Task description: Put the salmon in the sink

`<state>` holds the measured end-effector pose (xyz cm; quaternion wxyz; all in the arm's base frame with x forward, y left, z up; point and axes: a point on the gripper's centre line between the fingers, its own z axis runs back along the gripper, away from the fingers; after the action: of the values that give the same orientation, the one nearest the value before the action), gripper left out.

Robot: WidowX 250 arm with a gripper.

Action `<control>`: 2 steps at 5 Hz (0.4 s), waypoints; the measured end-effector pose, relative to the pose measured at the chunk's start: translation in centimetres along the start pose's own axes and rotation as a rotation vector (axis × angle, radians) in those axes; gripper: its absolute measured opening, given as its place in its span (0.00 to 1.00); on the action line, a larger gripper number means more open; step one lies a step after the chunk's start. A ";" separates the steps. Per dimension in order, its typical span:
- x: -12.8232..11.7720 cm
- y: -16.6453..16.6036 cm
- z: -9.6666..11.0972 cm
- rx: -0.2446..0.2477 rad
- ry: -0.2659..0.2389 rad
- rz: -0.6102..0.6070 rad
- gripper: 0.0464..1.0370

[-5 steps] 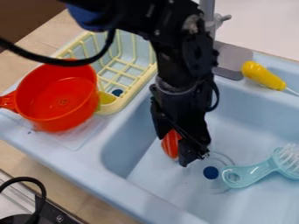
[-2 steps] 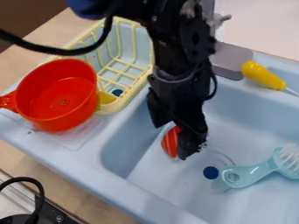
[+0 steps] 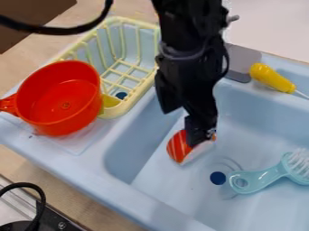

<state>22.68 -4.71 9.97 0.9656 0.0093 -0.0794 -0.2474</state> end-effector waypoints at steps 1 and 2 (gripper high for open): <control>0.2 -0.8 0.8 -0.002 0.016 -0.055 0.96; 0.2 -1.6 1.6 0.003 0.024 -0.083 0.96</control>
<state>21.87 -6.17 11.47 0.9554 0.0169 -0.0677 -0.2868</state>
